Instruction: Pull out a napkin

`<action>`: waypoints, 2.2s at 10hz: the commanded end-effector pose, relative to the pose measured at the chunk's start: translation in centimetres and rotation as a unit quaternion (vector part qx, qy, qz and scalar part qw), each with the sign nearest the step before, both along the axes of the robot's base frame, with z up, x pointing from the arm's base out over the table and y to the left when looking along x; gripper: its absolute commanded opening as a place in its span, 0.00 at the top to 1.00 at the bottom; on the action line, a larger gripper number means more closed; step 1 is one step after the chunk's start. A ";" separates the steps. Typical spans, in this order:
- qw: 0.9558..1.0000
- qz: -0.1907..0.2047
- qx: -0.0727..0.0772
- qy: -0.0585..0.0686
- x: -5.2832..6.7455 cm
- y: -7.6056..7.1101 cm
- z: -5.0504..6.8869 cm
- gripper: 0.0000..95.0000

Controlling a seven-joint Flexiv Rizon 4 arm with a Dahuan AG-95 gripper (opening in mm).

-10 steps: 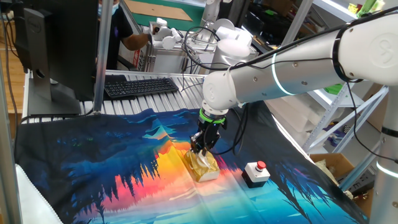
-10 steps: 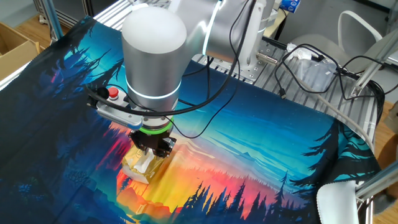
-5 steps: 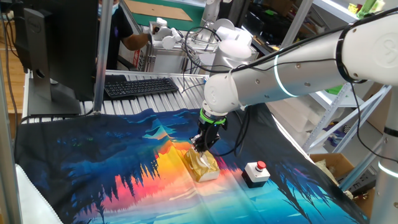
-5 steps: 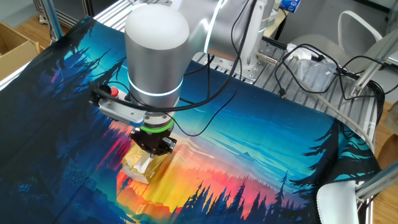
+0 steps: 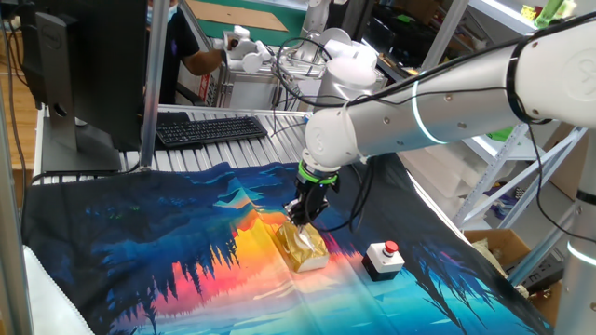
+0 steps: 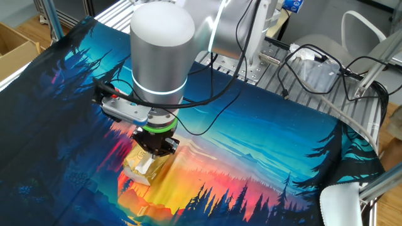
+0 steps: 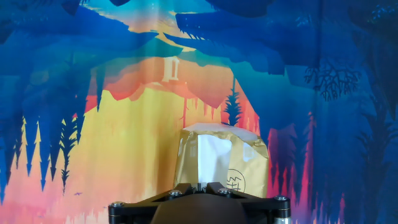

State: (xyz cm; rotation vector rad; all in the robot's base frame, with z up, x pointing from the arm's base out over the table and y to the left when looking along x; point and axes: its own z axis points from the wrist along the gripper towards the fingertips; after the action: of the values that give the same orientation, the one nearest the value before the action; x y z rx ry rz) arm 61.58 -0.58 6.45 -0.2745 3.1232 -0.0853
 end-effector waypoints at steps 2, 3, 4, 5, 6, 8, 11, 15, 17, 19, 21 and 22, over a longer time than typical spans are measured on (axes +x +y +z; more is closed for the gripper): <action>1.000 -0.001 -0.003 0.009 0.4 0.1 0.6 1.00; 1.000 -0.002 -0.004 0.012 0.5 0.3 0.8 1.00; 1.000 -0.004 -0.005 0.014 0.5 0.5 1.0 1.00; 1.000 -0.004 -0.007 0.015 0.6 0.6 1.3 1.00; 1.000 -0.004 -0.011 0.020 0.7 0.7 2.0 1.00; 0.999 -0.003 -0.019 0.030 0.7 0.8 3.3 1.00; 0.998 0.001 -0.033 0.044 0.7 0.5 5.8 1.00; 0.997 0.008 -0.055 0.055 0.3 -0.3 9.0 1.00; 0.996 0.010 -0.063 0.059 -0.1 -0.6 10.4 1.00; 0.995 0.010 -0.072 0.062 -0.6 -0.9 12.0 1.00; 0.995 0.011 -0.079 0.062 -1.1 -1.2 13.2 1.00; 0.995 0.012 -0.082 0.062 -1.2 -1.3 13.5 1.00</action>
State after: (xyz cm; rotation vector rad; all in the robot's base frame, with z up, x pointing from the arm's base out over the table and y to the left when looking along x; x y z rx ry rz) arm 60.27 -1.97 20.22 -0.3327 3.2405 -0.3470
